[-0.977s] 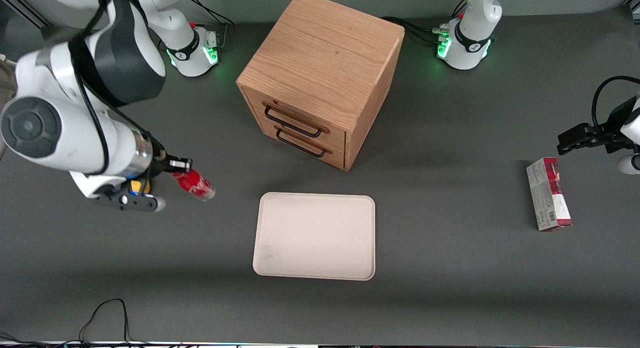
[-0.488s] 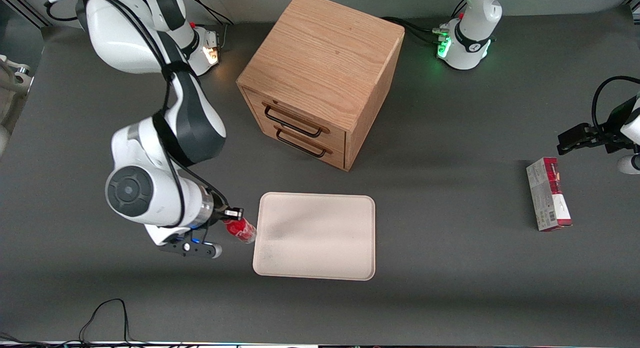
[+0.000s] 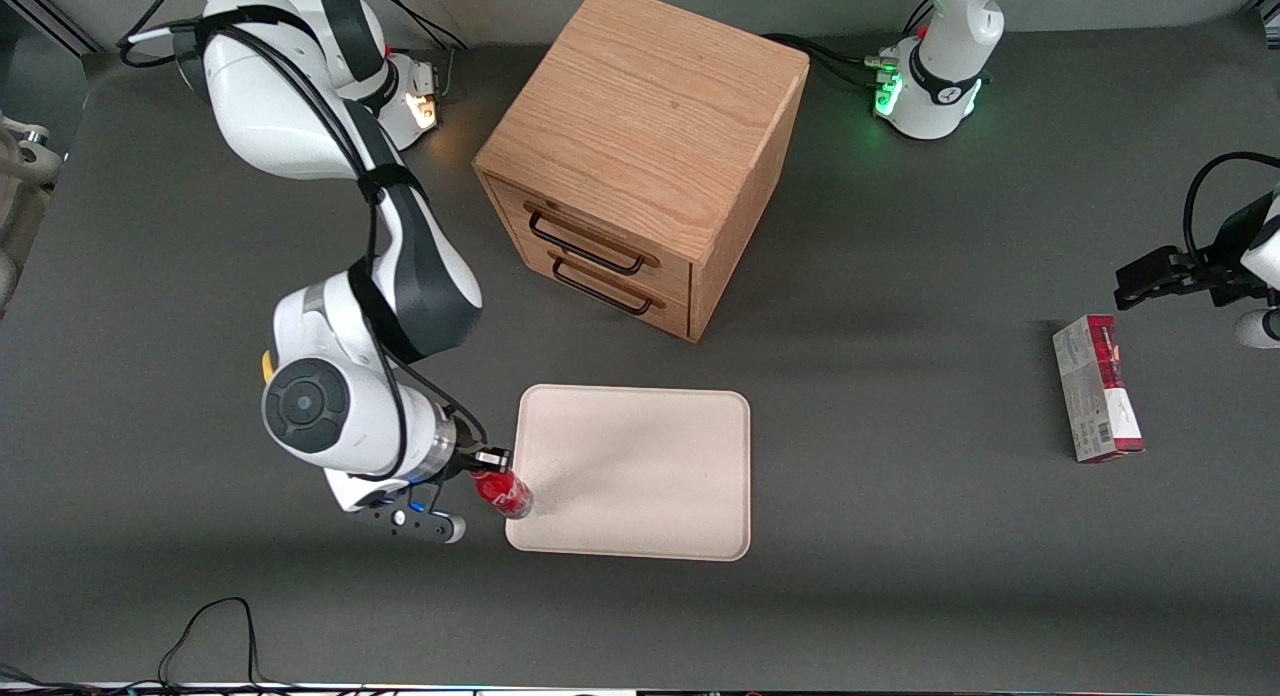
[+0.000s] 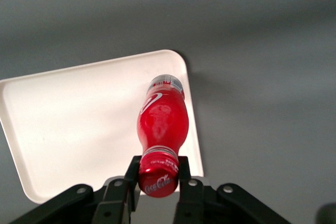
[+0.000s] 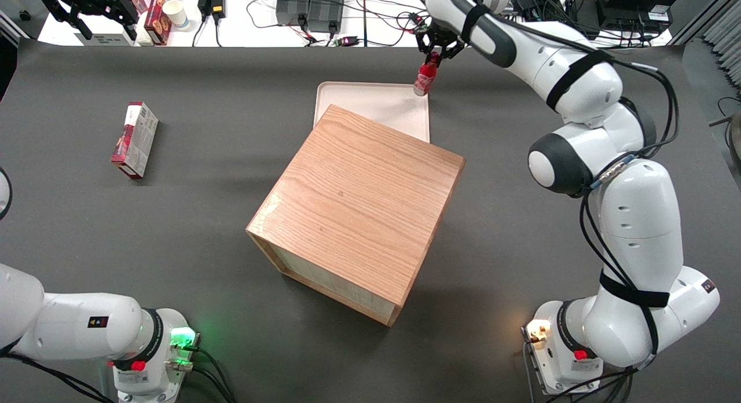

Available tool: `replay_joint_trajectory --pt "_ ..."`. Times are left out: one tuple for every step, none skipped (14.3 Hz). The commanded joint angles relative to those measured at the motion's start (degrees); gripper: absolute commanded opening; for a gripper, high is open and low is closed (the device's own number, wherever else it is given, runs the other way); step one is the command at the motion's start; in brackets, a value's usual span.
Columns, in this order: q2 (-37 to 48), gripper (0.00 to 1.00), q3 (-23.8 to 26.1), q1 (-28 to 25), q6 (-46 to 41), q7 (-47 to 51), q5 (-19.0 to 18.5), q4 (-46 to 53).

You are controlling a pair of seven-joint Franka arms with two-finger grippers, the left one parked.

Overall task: Place coke bottle on tray
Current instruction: 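Lower the bottle onto the tray's edge and open the right gripper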

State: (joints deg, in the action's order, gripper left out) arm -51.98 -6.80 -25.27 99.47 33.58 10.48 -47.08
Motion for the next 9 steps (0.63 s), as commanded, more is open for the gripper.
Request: replay_joint_trajectory --pt "-2.78 0.0 0.12 -0.14 2.21 2.45 1.38 2.96" --pt "-3.56 0.0 0.12 -0.4 2.74 2.8 1.39 2.96" --pt "-4.01 0.0 0.21 -0.31 2.75 3.41 1.47 2.96" --pt "-4.53 0.0 0.21 -0.31 2.75 3.42 1.47 2.96" --pt "-4.54 0.0 0.21 -0.4 2.66 3.42 1.47 2.96" --pt "-4.63 0.0 0.3 -0.4 2.57 3.42 1.47 2.88" --pt "-4.89 0.0 0.3 -0.31 2.57 3.42 1.47 2.87" --pt "-5.15 0.0 0.3 -0.31 2.57 3.42 1.47 2.87" --pt "-5.24 0.0 0.3 -0.31 2.57 3.42 1.47 2.87"
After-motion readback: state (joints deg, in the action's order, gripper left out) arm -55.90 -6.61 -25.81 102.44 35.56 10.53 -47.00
